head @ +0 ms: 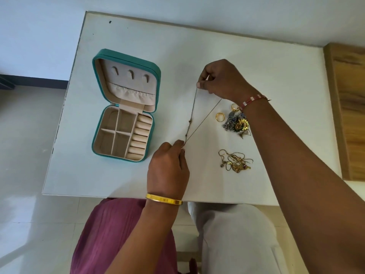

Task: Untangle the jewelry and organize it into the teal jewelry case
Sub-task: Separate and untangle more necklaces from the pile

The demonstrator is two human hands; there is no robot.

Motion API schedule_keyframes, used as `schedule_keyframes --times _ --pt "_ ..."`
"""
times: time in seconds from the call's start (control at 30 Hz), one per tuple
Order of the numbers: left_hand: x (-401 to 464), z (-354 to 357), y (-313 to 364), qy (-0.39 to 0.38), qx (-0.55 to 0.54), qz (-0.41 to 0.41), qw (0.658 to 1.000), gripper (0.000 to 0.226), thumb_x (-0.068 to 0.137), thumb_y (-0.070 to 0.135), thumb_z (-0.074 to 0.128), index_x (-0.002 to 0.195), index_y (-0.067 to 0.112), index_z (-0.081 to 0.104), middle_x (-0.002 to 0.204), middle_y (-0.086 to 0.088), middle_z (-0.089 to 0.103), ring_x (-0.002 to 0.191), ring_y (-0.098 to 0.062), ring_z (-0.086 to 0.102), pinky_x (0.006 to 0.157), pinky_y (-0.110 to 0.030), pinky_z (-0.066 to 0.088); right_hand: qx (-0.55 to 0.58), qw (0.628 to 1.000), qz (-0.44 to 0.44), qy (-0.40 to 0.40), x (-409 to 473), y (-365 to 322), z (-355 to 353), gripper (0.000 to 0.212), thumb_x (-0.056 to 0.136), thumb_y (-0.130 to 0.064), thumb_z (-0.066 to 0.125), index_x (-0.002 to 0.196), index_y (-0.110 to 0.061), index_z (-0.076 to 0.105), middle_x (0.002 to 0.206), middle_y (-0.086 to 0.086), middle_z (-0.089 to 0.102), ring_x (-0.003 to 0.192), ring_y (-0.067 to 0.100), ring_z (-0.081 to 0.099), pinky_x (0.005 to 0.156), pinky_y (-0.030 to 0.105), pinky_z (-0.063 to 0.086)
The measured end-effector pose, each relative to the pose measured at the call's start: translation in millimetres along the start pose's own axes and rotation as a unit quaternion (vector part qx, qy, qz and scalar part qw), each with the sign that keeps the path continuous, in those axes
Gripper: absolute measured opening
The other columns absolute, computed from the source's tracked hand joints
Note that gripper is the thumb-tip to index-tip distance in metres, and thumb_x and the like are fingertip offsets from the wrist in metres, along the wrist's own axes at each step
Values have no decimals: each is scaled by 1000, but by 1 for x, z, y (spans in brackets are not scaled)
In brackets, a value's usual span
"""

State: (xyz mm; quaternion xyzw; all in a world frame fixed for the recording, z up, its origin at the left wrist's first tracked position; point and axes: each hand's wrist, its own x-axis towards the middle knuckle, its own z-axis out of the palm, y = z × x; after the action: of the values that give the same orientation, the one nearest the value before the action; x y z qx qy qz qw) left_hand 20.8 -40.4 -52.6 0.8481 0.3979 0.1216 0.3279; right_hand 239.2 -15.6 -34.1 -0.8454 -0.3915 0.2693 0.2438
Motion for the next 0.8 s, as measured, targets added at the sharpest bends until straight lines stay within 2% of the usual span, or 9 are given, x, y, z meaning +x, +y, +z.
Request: schedule_keyframes --times 0.1,0.2,0.3,0.4,0.5,0.8 --pt "-2 0 2 -23 8 -30 999 36 91 13 49 127 12 52 96 -13 65 86 -29 62 68 -25 41 -13 1000 -5 -15 2 2 6 13 81 -14 67 87 -2 66 60 -11 48 51 0 48 47 5 34" --pt "-5 -1 4 -37 20 -49 998 40 92 19 47 132 17 44 105 -11 64 94 -27 61 76 -29 45 -22 1000 -8 -17 2 3 6 12 82 -14 67 87 -4 65 59 -9 49 44 -2 50 42 5 34" --pt "-5 -4 6 -55 31 -72 995 28 92 24 48 117 13 53 103 -9 58 86 -24 59 69 -26 42 -42 999 -14 -3 3 4 6 12 82 -14 67 87 -3 65 59 -10 47 45 -1 49 43 6 34" --pt "-6 -4 5 -62 37 -85 994 24 90 27 51 101 7 59 101 -10 51 74 -15 46 67 -23 36 -86 995 -26 31 3 5 9 10 82 -16 66 87 -8 65 64 -5 48 64 13 48 60 21 36" --pt "-7 -3 6 -52 27 -89 994 24 90 25 52 100 5 61 104 -12 49 72 -14 42 67 -24 37 -122 988 -49 76 1 6 13 7 83 -16 63 86 -10 65 77 -2 51 76 15 47 67 24 32" --pt "-6 -4 2 -27 27 -79 996 22 88 22 56 97 4 64 95 -12 57 69 -15 45 63 -24 35 -118 985 -63 111 -1 10 18 8 81 -17 66 85 -10 67 79 0 48 75 13 45 67 22 31"
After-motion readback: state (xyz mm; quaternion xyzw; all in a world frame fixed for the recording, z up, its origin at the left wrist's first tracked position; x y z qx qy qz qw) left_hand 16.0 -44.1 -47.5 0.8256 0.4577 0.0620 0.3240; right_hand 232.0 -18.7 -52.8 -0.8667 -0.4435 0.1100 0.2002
